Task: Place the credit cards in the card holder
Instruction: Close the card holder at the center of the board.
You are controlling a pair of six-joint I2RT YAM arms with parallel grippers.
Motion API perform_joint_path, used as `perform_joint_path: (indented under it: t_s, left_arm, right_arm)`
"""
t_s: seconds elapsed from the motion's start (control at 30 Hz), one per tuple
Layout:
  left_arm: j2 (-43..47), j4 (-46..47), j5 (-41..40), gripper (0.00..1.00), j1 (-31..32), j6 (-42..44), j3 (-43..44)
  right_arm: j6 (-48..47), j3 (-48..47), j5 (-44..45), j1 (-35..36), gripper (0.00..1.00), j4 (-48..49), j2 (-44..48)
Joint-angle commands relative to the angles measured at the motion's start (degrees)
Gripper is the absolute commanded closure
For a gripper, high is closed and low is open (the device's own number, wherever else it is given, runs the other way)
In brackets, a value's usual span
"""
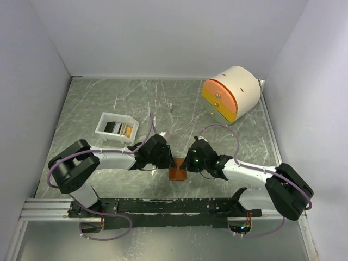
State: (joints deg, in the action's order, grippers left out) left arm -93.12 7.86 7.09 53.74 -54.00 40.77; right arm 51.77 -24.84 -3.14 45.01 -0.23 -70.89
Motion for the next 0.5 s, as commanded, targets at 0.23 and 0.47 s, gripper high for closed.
perform_joint_path:
  t_s: [0.23, 0.47]
  left_arm:
    - [-2.4, -1.3, 1.9, 0.72, 0.4, -0.2, -0.6]
    - [-2.3, -1.6, 1.8, 0.72, 0.4, -0.1, -0.4]
  right_arm:
    - [-1.8, -2.9, 1.8, 0.4, 0.91, -5.6, -4.8]
    - [-2.1, -3.6, 3.1, 0.9, 0.91, -8.1, -7.2]
